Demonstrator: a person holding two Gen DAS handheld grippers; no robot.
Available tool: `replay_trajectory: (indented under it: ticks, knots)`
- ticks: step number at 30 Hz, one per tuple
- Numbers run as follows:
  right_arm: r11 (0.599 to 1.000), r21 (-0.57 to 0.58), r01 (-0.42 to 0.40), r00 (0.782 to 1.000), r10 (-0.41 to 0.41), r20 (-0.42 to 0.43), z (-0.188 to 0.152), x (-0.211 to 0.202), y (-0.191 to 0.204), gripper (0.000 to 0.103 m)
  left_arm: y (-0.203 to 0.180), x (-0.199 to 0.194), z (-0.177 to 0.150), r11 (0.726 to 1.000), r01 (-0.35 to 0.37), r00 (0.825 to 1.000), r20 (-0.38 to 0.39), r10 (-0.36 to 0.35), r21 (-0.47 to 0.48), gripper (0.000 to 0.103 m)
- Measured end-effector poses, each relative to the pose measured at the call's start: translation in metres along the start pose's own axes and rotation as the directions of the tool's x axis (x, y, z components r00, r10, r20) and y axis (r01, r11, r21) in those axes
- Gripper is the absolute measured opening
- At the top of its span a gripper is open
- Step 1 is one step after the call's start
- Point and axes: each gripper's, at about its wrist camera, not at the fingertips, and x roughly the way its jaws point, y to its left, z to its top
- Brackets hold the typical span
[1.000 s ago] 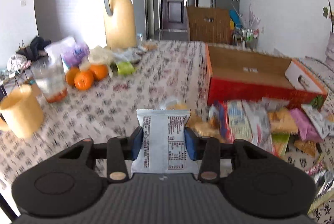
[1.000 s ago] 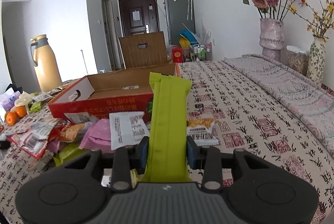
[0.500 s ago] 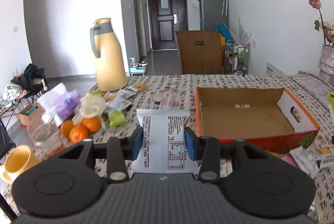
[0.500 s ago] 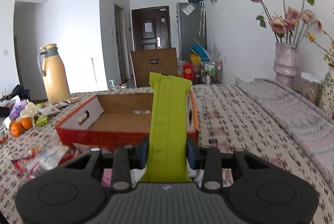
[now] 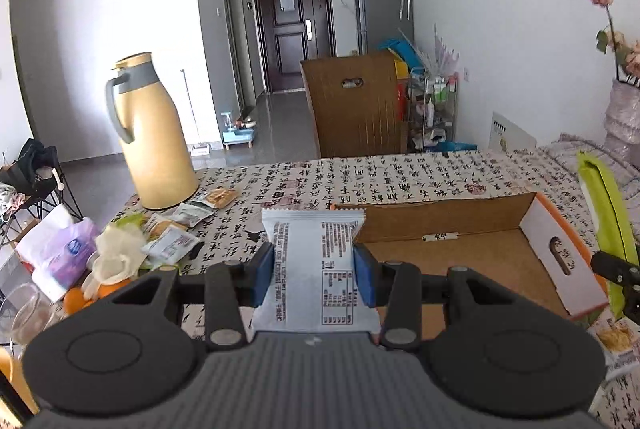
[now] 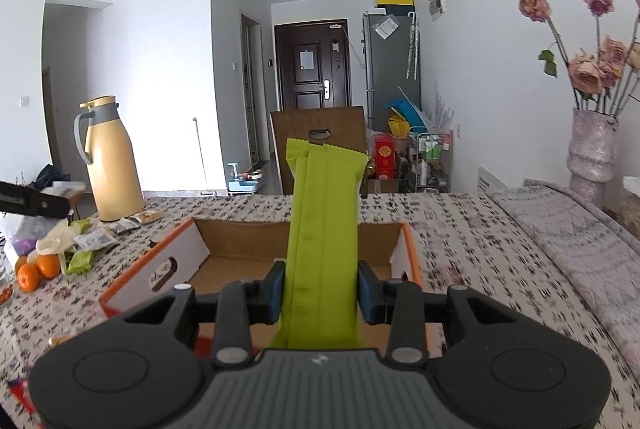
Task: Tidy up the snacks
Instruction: 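Carry the green bar and wafer packet over the open cardboard box, then open both tools to drop the green bar and wafer packet into the box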
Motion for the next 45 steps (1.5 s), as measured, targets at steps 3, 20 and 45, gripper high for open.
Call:
replay_trajectory:
  ticks: [3, 20, 45]
  knots:
    - [1.000, -0.001, -0.007, 1.000, 0.007, -0.011, 0.007, 0.020, 0.002, 0.035, -0.005, 0.020, 0.007, 1.000, -0.005, 1.000, -0.028, 0.005, 0.017, 0.043]
    - [0.999, 0.043, -0.023, 0.989, 0.029, -0.142, -0.001, 0.099, -0.003, 0.036, -0.031, 0.101, -0.001, 0.994, 0.001, 0.986, -0.165, 0.017, 0.108, 0.044]
    - [0.999, 0.048, 0.023, 0.995, -0.018, -0.098, 0.000, 0.042, -0.013, 0.103, -0.014, 0.023, -0.010, 0.998, -0.010, 1.000, -0.028, 0.011, 0.063, 0.103]
